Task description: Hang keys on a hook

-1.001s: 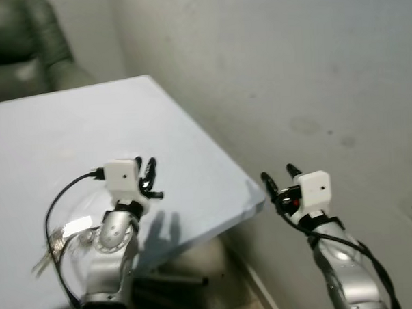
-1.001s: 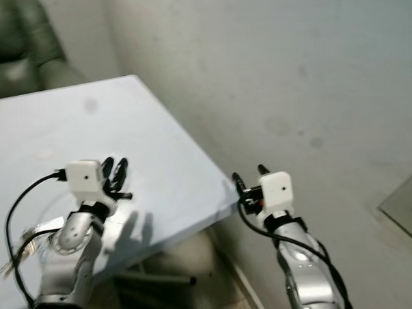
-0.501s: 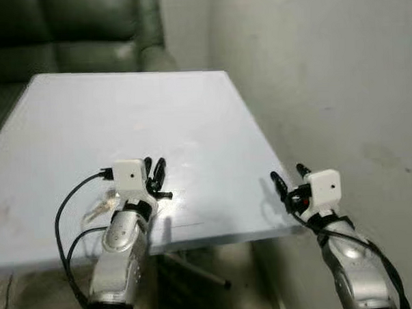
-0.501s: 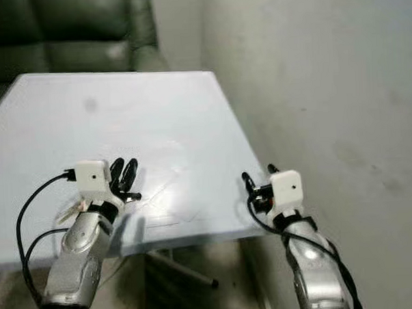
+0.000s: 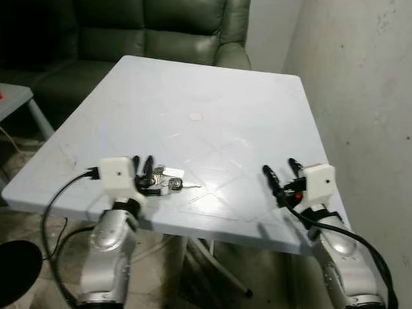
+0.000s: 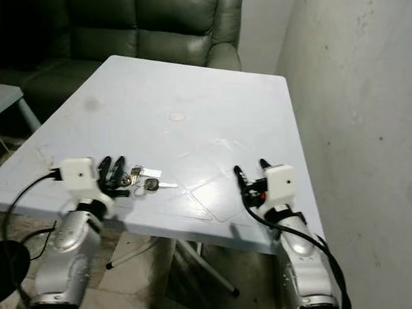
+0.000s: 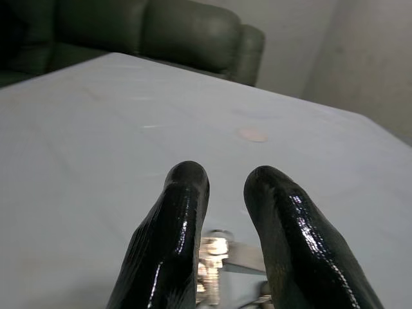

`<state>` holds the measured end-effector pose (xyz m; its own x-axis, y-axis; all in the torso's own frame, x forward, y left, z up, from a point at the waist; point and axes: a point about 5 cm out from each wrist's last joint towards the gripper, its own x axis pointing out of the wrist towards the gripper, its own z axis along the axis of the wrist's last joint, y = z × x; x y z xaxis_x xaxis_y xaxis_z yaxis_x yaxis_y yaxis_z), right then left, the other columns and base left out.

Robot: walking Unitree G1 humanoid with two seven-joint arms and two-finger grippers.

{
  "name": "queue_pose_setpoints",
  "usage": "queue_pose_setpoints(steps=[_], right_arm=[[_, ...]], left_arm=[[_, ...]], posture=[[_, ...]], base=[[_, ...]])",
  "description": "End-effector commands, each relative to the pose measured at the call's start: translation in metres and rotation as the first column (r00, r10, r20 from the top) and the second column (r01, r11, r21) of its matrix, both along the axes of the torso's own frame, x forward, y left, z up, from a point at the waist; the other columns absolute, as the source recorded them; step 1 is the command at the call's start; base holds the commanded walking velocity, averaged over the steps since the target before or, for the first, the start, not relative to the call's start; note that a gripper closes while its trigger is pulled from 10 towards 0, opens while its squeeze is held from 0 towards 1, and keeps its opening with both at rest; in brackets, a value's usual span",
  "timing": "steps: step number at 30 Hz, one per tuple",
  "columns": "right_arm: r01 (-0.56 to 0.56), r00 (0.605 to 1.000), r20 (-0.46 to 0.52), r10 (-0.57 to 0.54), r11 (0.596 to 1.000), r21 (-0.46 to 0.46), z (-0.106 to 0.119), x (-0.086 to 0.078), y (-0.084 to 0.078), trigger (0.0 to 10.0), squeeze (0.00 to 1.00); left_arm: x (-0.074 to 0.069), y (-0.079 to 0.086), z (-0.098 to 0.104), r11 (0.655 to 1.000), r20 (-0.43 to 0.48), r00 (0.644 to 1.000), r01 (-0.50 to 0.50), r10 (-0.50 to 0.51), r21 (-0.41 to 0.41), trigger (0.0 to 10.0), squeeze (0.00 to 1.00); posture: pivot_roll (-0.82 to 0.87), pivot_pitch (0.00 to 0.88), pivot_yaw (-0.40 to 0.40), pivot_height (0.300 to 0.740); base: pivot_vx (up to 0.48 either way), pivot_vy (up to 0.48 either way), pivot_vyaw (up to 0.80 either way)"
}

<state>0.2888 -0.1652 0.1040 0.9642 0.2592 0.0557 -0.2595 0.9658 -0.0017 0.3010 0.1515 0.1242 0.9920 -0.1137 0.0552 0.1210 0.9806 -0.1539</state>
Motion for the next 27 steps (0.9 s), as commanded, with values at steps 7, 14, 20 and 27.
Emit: queue_pose_setpoints(steps=[7,14,20,27], right_arm=[[0.027,0.999,-0.019,-0.026,0.999,0.029,-0.0012,-0.0010,-0.0071,10.0,0.00],[0.043,0.999,-0.016,-0.043,0.998,0.039,-0.0020,-0.0023,-0.0047,10.0,0.00],[0.039,0.999,-0.015,-0.038,0.998,0.049,-0.0005,-0.0018,-0.0043,10.0,0.00],[0.039,0.999,-0.012,-0.039,0.998,0.040,-0.0008,-0.0029,-0.0067,10.0,0.00]], left_arm=[[0.0030,-0.0080,0.0014,0.999,-0.009,0.999,0.034,-0.034,0.003,10.0,0.00],[0.0066,-0.0077,0.0034,0.999,-0.009,0.999,0.033,-0.033,0.003,10.0,0.00],[0.0085,-0.0094,0.0050,0.999,-0.005,0.999,0.040,-0.040,-0.001,10.0,0.00],[0.0088,-0.0098,0.0046,0.999,-0.004,0.999,0.046,-0.046,0.001,10.0,0.00]], posture=[[0.04,0.001,-0.079,0.740],[0.03,0.000,-0.073,0.740],[0.03,0.000,-0.070,0.740],[0.04,0.000,-0.072,0.740]], base=[[0.000,0.342,0.00],[0.000,0.426,0.00],[0.000,0.469,0.00],[0.000,0.476,0.00]])
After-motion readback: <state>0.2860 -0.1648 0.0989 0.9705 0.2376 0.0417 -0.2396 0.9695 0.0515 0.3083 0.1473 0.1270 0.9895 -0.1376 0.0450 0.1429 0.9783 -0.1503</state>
